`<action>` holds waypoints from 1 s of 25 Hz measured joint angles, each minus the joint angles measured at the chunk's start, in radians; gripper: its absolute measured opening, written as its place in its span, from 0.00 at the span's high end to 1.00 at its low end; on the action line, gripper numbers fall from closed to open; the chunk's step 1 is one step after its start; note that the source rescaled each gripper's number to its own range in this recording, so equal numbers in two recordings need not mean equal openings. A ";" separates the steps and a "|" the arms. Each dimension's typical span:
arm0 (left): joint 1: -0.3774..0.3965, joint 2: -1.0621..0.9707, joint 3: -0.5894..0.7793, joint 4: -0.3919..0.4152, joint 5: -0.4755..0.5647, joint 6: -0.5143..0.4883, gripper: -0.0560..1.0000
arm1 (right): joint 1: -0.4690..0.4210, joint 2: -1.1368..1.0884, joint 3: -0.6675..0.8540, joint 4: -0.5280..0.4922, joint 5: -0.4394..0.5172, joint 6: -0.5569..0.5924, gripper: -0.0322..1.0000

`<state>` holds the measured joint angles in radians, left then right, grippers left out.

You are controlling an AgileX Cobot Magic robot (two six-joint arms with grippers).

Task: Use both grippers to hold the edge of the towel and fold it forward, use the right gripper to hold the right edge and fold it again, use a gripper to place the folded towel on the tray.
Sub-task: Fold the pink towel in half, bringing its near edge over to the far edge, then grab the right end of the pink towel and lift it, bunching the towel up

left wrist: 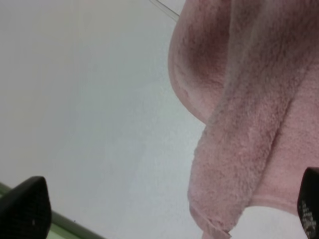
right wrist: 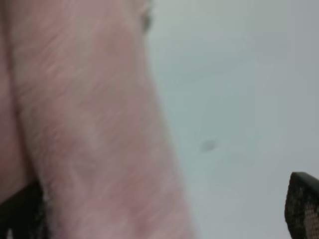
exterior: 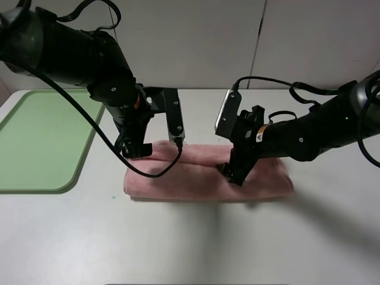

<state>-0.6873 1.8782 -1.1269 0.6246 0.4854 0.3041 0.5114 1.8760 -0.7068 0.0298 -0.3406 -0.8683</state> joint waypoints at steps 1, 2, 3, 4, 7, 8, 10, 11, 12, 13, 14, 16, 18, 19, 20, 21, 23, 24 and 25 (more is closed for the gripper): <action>0.000 0.000 0.000 0.000 0.000 0.000 0.00 | 0.000 0.000 0.000 0.000 -0.029 -0.010 0.00; 0.000 0.000 0.000 0.000 0.000 0.000 0.00 | 0.000 0.000 0.000 0.000 -0.052 -0.025 0.00; 0.000 0.000 0.000 0.000 0.000 0.000 0.00 | 0.000 0.000 0.000 0.000 -0.078 -0.041 0.00; 0.000 0.000 0.000 0.000 0.000 0.000 0.00 | 0.000 0.000 0.000 0.004 -0.102 -0.057 0.00; 0.000 0.000 0.000 0.000 0.000 0.000 0.00 | 0.000 0.000 0.000 0.040 -0.153 -0.130 0.00; 0.000 0.000 0.000 0.000 0.000 0.000 0.00 | -0.002 0.000 0.000 0.065 -0.172 -0.159 0.00; 0.000 0.000 0.000 0.000 0.000 -0.001 0.00 | -0.012 0.000 0.000 0.126 -0.214 -0.237 0.00; 0.000 0.000 0.000 0.000 0.000 -0.001 0.00 | -0.019 0.000 0.000 0.163 -0.244 -0.277 0.00; 0.000 0.000 0.000 0.000 0.000 -0.001 0.00 | -0.028 0.000 0.000 0.206 -0.279 -0.311 0.00; 0.000 0.000 0.000 0.000 0.000 -0.001 0.00 | -0.036 0.000 0.000 0.251 -0.311 -0.351 0.00; 0.000 0.000 0.000 0.000 0.000 -0.001 0.00 | -0.041 0.000 0.000 0.291 -0.350 -0.389 0.00; 0.000 0.000 0.000 0.000 -0.002 -0.002 0.00 | -0.046 0.000 0.000 0.382 -0.409 -0.444 0.00; 0.000 0.000 0.000 0.000 -0.014 -0.003 0.00 | -0.046 0.000 0.000 0.455 -0.440 -0.474 0.00; 0.000 0.000 0.000 0.000 -0.026 -0.003 0.00 | -0.046 0.000 0.000 0.487 -0.448 -0.479 0.00; 0.000 0.000 0.000 0.000 -0.033 -0.003 0.00 | -0.046 0.000 0.000 0.515 -0.449 -0.483 0.00; 0.000 0.000 0.000 0.000 -0.040 -0.003 0.00 | -0.046 0.000 0.000 0.538 -0.449 -0.485 0.00; 0.000 0.000 0.000 0.000 -0.052 -0.003 0.00 | -0.046 0.000 0.000 0.588 -0.446 -0.488 0.00; 0.000 0.000 0.000 0.000 -0.053 -0.003 0.00 | -0.046 0.000 0.000 0.607 -0.446 -0.488 0.00; 0.000 0.000 0.000 0.000 -0.054 -0.003 0.00 | -0.046 0.000 0.000 0.629 -0.443 -0.488 0.00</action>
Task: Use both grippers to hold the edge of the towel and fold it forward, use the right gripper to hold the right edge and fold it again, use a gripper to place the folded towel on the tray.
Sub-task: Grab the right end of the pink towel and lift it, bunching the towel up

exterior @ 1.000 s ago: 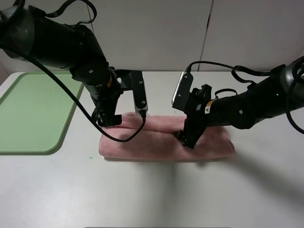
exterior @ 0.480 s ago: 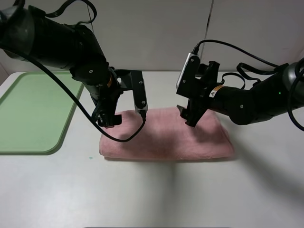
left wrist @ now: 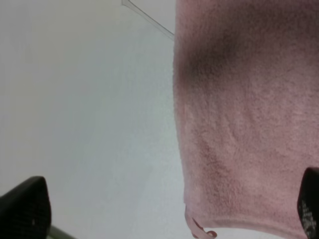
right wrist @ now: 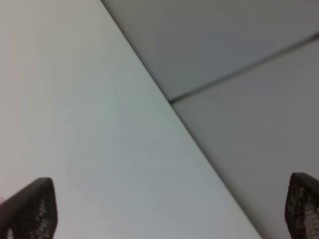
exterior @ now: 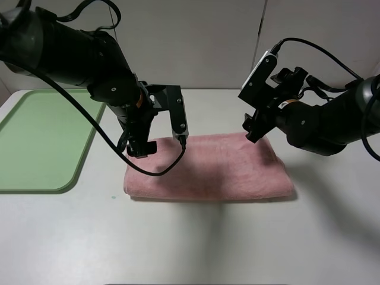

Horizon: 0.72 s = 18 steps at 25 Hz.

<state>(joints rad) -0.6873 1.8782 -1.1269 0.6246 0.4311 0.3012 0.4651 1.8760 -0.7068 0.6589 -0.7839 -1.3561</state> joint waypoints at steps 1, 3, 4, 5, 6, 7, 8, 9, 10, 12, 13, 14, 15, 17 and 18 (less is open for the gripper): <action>0.000 0.000 0.000 0.000 0.000 0.000 0.00 | 0.000 0.000 0.000 0.024 0.003 0.000 0.00; 0.000 0.000 0.000 -0.001 0.000 0.000 0.00 | 0.012 0.000 0.000 0.085 0.005 -0.008 0.00; 0.000 0.000 0.000 -0.002 0.002 -0.001 0.00 | 0.022 0.000 0.000 0.115 0.005 -0.020 0.00; 0.000 0.000 0.000 -0.002 0.010 -0.001 0.00 | 0.035 0.000 0.000 0.146 0.005 -0.040 0.00; 0.000 0.000 0.000 -0.003 0.023 -0.005 0.00 | 0.050 0.000 0.000 0.175 0.005 -0.063 0.00; 0.000 0.000 0.000 -0.004 0.037 -0.008 0.00 | 0.064 0.000 0.000 0.197 0.005 -0.090 0.00; 0.000 0.000 0.000 -0.004 0.057 -0.014 0.00 | 0.082 0.000 0.000 0.224 0.006 -0.112 0.00; 0.000 0.000 0.000 -0.005 0.079 -0.017 0.00 | 0.100 0.000 0.000 0.248 0.007 -0.137 0.00; 0.000 0.000 0.000 -0.005 0.098 -0.018 0.00 | 0.116 0.000 0.000 0.270 0.008 -0.159 0.00; 0.000 0.000 -0.002 -0.005 0.145 -0.020 0.00 | 0.155 0.000 0.000 0.320 0.008 -0.190 0.00; 0.000 0.000 -0.003 -0.007 0.162 -0.024 0.00 | 0.174 0.000 0.000 0.345 0.008 -0.205 0.00; 0.000 -0.007 -0.003 -0.017 0.168 -0.031 0.00 | 0.189 -0.001 0.000 0.366 0.008 -0.220 0.00; 0.000 -0.017 -0.003 -0.030 0.171 -0.040 0.00 | 0.207 -0.005 0.000 0.393 0.014 -0.229 0.00; 0.000 -0.043 -0.003 -0.061 0.173 -0.059 0.00 | 0.231 -0.028 0.001 0.437 0.033 -0.244 0.00; 0.000 -0.063 -0.003 -0.078 0.178 -0.065 0.00 | 0.240 -0.047 0.001 0.458 0.049 -0.247 0.01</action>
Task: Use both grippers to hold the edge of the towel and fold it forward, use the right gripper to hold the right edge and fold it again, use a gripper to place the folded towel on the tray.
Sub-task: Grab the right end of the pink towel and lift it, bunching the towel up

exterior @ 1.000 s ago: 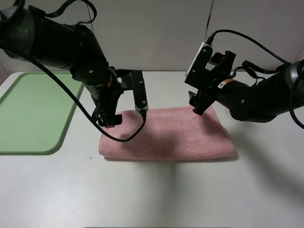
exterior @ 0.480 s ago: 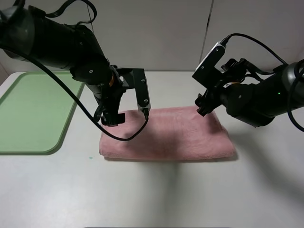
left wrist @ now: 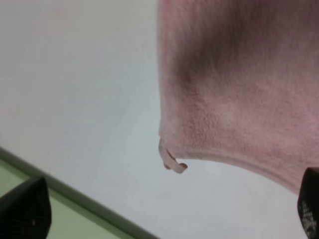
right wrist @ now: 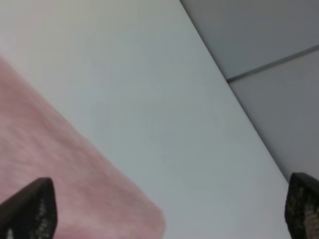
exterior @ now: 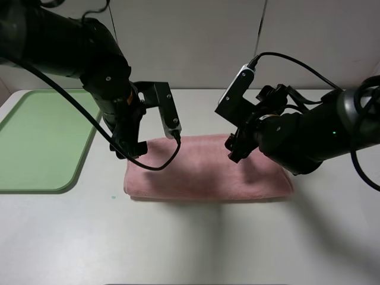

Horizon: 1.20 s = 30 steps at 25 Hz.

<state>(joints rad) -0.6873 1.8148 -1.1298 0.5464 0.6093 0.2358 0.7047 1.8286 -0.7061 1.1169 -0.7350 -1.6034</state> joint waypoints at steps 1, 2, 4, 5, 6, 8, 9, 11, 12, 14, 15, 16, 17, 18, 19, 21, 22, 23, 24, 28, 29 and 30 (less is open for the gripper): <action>0.000 -0.022 -0.001 -0.014 0.011 -0.005 0.00 | 0.002 -0.018 0.000 0.020 0.021 0.000 0.03; 0.000 -0.043 -0.002 -0.034 0.022 -0.010 0.00 | 0.005 -0.041 0.000 0.044 0.039 0.000 0.07; 0.000 -0.094 -0.005 -0.073 0.045 -0.032 0.00 | 0.005 -0.086 0.001 0.083 0.074 0.000 0.15; 0.000 -0.123 -0.005 -0.085 0.060 -0.055 0.00 | 0.005 -0.102 0.001 0.098 0.085 0.000 0.17; 0.000 -0.146 -0.005 -0.093 0.075 -0.083 0.00 | 0.005 -0.119 0.001 0.107 0.094 0.000 0.19; 0.000 -0.207 -0.005 -0.101 0.100 -0.138 0.00 | 0.005 -0.142 0.001 0.119 0.106 0.000 0.20; 0.000 -0.235 -0.005 -0.102 0.120 -0.166 0.00 | 0.005 -0.150 0.001 0.123 0.108 0.000 0.21; 0.000 -0.313 -0.005 -0.103 0.166 -0.210 0.00 | 0.005 -0.155 0.001 0.127 0.112 0.000 0.21; 0.000 -0.345 -0.005 -0.104 0.194 -0.236 0.00 | 0.005 -0.155 0.001 0.127 0.112 0.000 0.21; 0.000 -0.421 -0.005 -0.118 0.248 -0.267 0.00 | 0.005 -0.155 0.001 0.129 0.110 0.000 0.21; 0.000 -0.473 -0.003 -0.127 0.276 -0.279 0.00 | 0.005 -0.155 0.001 0.129 0.103 0.000 0.21; 0.000 -0.512 0.001 -0.135 0.290 -0.290 0.00 | 0.005 -0.155 0.001 0.129 0.096 0.000 0.21; 0.000 -0.552 0.006 -0.145 0.303 -0.297 0.00 | 0.005 -0.155 0.001 0.130 0.093 0.000 0.21; 0.000 -0.601 0.014 -0.159 0.316 -0.303 0.00 | 0.005 -0.155 0.001 0.130 0.093 0.000 0.21; 0.000 -0.651 0.023 -0.171 0.327 -0.311 0.00 | 0.005 -0.155 0.001 0.130 0.093 0.000 0.21; 0.000 -0.742 0.048 -0.205 0.347 -0.315 0.00 | 0.005 -0.155 0.001 0.130 0.093 0.000 0.21; 0.000 -0.791 0.064 -0.223 0.363 -0.316 0.00 | 0.005 -0.155 0.001 0.130 0.093 0.003 0.21; 0.000 -0.841 0.078 -0.236 0.382 -0.318 0.00 | 0.005 -0.155 0.001 0.130 0.093 0.009 0.21; 0.000 -0.890 0.098 -0.254 0.402 -0.318 0.01 | 0.005 -0.155 0.001 0.130 0.093 0.013 0.21; 0.000 -1.070 0.160 -0.292 0.463 -0.350 0.01 | 0.005 -0.155 0.001 0.130 0.093 0.027 0.21; 0.000 -1.120 0.177 -0.299 0.479 -0.361 0.01 | 0.005 -0.155 0.001 0.130 0.093 0.027 0.21; 0.000 -1.172 0.187 -0.305 0.498 -0.373 0.01 | 0.005 -0.155 0.001 0.130 0.093 0.027 0.21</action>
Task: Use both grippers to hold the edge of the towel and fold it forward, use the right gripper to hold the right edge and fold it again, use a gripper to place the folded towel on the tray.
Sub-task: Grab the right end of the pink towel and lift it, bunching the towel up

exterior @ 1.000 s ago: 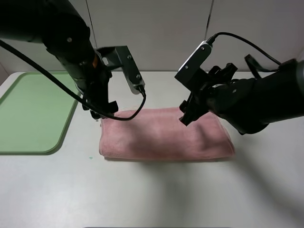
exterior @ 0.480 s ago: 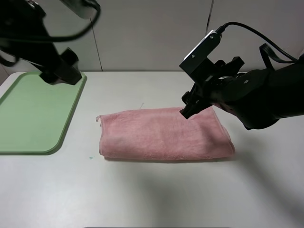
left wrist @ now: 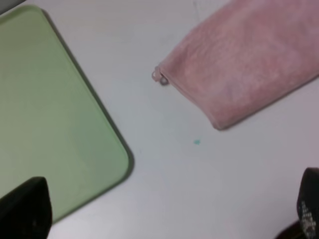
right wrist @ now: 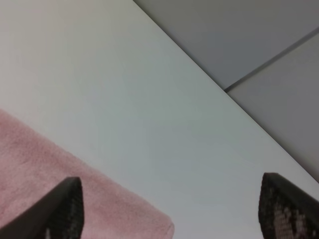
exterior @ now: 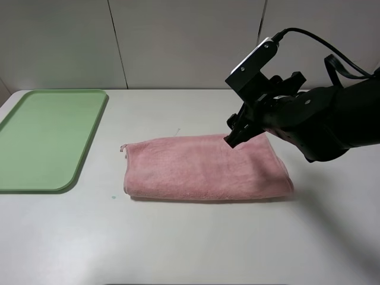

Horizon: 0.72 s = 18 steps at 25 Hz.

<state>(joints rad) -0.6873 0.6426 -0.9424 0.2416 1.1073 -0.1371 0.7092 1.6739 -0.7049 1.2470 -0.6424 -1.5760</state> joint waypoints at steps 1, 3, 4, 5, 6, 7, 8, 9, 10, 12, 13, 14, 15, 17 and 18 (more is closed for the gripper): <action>0.000 -0.044 0.012 -0.005 0.019 -0.012 0.01 | 0.000 0.000 0.000 0.000 0.000 0.000 0.21; 0.000 -0.142 0.031 -0.006 0.055 -0.028 0.01 | 0.000 0.000 0.000 0.000 0.000 0.000 0.21; 0.000 -0.187 0.037 -0.007 0.078 -0.033 0.01 | 0.000 0.000 0.000 0.000 0.000 0.000 0.21; 0.000 -0.221 0.042 -0.008 0.084 -0.038 0.01 | 0.000 0.000 0.000 0.000 0.000 0.000 0.21; 0.000 -0.258 0.042 -0.010 0.084 -0.041 0.01 | 0.000 0.000 0.000 -0.001 0.000 0.000 0.21; 0.000 -0.292 0.042 -0.015 0.084 -0.044 0.01 | 0.000 0.000 0.000 -0.001 0.000 0.000 0.21; 0.000 -0.318 0.044 -0.029 0.084 -0.044 0.02 | 0.000 0.000 0.000 -0.001 0.000 0.000 0.21; 0.000 -0.349 0.050 -0.045 0.084 -0.041 0.02 | 0.000 0.000 0.000 -0.002 0.000 0.000 0.21; 0.000 -0.377 0.060 -0.064 0.084 -0.038 0.02 | 0.000 0.000 0.000 -0.002 0.002 0.000 0.21; 0.000 -0.424 0.091 -0.096 0.084 -0.024 0.02 | 0.000 0.000 0.000 -0.002 0.003 0.000 0.21; 0.000 -0.450 0.122 -0.113 0.084 -0.014 0.02 | 0.000 0.000 0.000 -0.003 0.003 0.002 0.21; 0.000 -0.468 0.149 -0.127 0.084 -0.004 0.02 | 0.000 0.000 0.000 -0.003 0.003 0.002 0.21; 0.000 -0.485 0.180 -0.142 0.084 0.008 0.02 | 0.000 0.000 0.000 -0.003 0.004 0.002 0.21; 0.000 -0.522 0.260 -0.161 0.084 0.017 0.02 | 0.000 0.000 0.000 -0.003 0.004 0.002 0.21; 0.000 -0.537 0.299 -0.165 0.083 0.021 0.02 | 0.000 0.000 0.000 -0.003 0.004 0.002 0.21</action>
<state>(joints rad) -0.6873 0.1058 -0.6434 0.0770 1.1904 -0.1163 0.7092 1.6739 -0.7049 1.2441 -0.6386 -1.5735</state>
